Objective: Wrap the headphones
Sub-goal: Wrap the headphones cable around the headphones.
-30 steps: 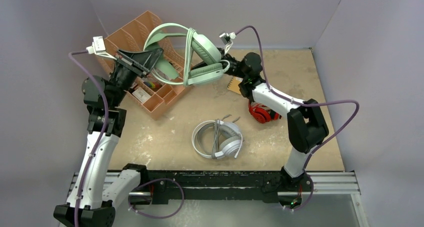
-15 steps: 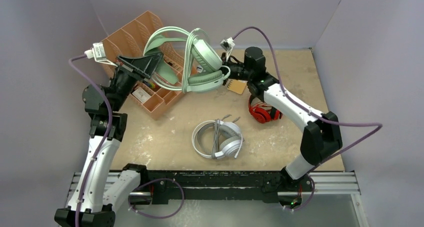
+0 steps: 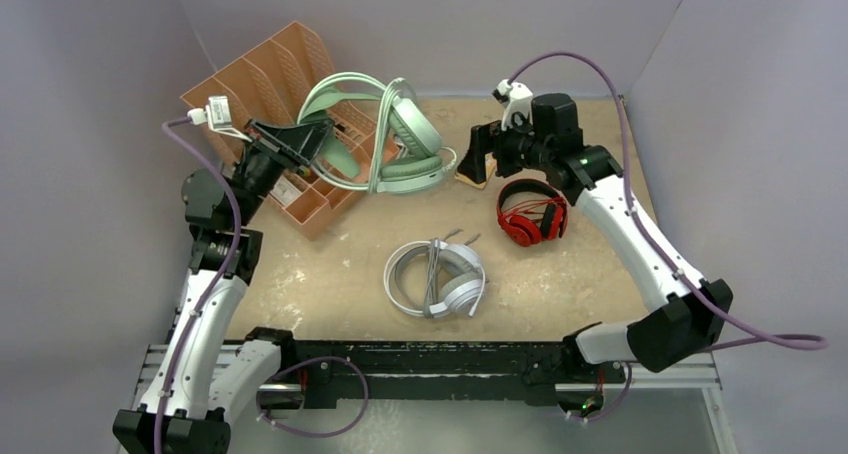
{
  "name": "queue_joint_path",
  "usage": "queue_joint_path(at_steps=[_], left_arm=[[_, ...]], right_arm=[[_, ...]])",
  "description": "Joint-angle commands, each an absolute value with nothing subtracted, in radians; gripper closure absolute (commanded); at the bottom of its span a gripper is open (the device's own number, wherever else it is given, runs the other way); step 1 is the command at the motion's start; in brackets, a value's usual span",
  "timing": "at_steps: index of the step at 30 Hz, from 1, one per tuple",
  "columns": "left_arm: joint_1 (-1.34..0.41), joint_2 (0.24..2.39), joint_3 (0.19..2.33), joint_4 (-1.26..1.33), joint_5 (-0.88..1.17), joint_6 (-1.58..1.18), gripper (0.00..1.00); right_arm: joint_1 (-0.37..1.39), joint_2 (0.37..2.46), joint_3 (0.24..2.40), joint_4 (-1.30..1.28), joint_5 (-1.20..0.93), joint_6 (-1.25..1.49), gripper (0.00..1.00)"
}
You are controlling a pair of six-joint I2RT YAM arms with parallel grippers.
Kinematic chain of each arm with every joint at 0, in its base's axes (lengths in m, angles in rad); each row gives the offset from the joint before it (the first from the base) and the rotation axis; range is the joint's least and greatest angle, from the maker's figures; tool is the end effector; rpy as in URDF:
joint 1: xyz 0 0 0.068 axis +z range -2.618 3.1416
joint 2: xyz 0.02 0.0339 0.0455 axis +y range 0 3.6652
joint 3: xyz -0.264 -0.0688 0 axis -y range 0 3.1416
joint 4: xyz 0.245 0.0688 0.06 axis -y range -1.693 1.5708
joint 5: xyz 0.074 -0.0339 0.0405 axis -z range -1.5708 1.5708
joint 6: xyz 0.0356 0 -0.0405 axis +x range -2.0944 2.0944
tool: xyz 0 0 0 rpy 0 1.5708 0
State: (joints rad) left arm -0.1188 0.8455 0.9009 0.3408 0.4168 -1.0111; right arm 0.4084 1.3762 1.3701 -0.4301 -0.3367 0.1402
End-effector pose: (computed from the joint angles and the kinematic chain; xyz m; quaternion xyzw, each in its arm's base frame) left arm 0.1815 -0.0362 0.4256 -0.0786 0.5634 -0.5329 0.6265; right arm 0.2815 0.1346 0.3856 -0.2004 0.8119 0.2795 0.4717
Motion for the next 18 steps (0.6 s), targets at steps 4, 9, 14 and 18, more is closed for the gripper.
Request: queue_joint_path(at_steps=[4,9,14,18], left_arm=[[-0.121,0.795,0.875,0.377,0.423,-0.935,1.0],[-0.121,0.792,0.857,0.381,0.434,-0.926,1.0],[-0.121,0.799,0.834,0.391,0.455,-0.916,1.0],[-0.121,0.813,0.826,0.391,0.472,-0.904,1.0]], right_arm=[[0.408,1.332,1.593,-0.405,-0.345,0.266,0.01],[0.409,1.38,1.686,-0.249,-0.465,0.395,0.01],[0.416,1.446,1.694,-0.035,-0.67,0.592,0.01],[0.477,1.508,1.73,0.004,-0.693,0.624,0.01]])
